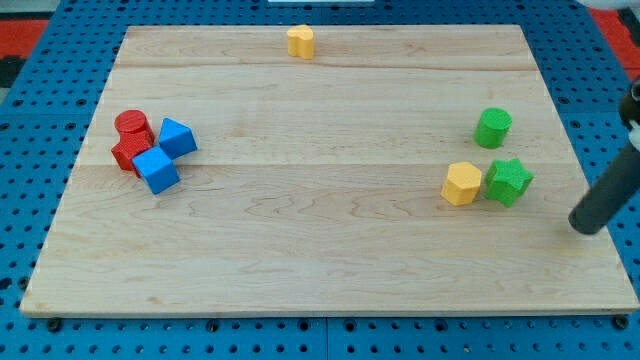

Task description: Push the green star towards top center

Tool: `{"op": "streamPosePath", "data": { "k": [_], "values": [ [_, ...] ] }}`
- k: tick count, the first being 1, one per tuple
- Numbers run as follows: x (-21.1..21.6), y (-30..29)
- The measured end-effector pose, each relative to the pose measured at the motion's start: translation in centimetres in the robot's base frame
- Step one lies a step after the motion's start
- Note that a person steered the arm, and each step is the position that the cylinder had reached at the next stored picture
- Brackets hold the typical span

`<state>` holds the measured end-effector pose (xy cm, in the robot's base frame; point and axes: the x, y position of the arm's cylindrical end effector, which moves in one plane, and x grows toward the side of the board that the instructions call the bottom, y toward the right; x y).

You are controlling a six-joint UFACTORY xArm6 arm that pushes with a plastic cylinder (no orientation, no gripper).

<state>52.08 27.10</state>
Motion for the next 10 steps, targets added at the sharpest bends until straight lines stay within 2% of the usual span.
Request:
{"op": "streamPosePath", "data": {
  "k": [2,4,7,10],
  "values": [
    [-0.7,-0.5],
    [-1.0,-4.9],
    [-2.6,-5.9],
    [-7.6,-9.4]
  ]
}}
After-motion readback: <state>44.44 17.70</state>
